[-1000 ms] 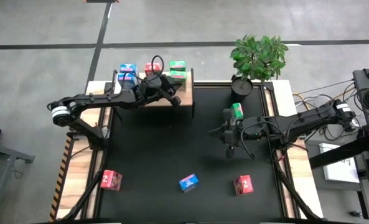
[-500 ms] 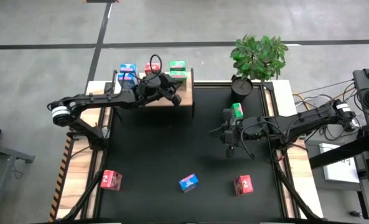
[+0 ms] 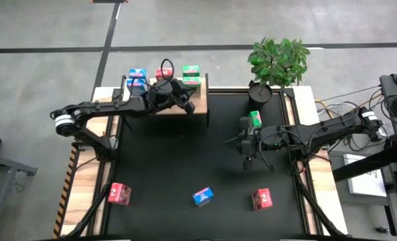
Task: Stack cereal on shelf
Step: Put the bottom green cereal box on the shelf aligned with the other green cereal box, then put the left red cereal box on the shelf aligned with the other red cereal box
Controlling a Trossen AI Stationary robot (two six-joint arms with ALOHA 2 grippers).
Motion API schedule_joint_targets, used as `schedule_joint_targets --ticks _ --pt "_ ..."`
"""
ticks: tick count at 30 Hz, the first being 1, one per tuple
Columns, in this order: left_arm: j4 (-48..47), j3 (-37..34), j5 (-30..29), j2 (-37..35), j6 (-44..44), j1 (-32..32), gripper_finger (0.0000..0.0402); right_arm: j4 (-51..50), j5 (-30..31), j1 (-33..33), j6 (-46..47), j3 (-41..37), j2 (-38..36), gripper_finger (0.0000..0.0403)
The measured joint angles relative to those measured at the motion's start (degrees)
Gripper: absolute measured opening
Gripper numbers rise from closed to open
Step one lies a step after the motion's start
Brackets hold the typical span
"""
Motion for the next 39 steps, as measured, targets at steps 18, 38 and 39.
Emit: schedule_joint_targets --ticks 18,38,39 --pt "-46.93 11.72 0.32 -15.09 -19.12 -20.44 0.0 0.99 0.0 0.02 -1.17 0.0 0.0 0.0009" --pt "-89.27 12.05 4.71 -12.09 -109.29 -64.6 0.0002 3.16 -0.05 0.02 -6.15 0.0 0.0 0.0009" --pt "-89.08 11.21 5.14 -12.1 -113.49 -66.78 0.0005 3.47 -0.07 0.01 -6.17 0.0 0.0 0.0009"
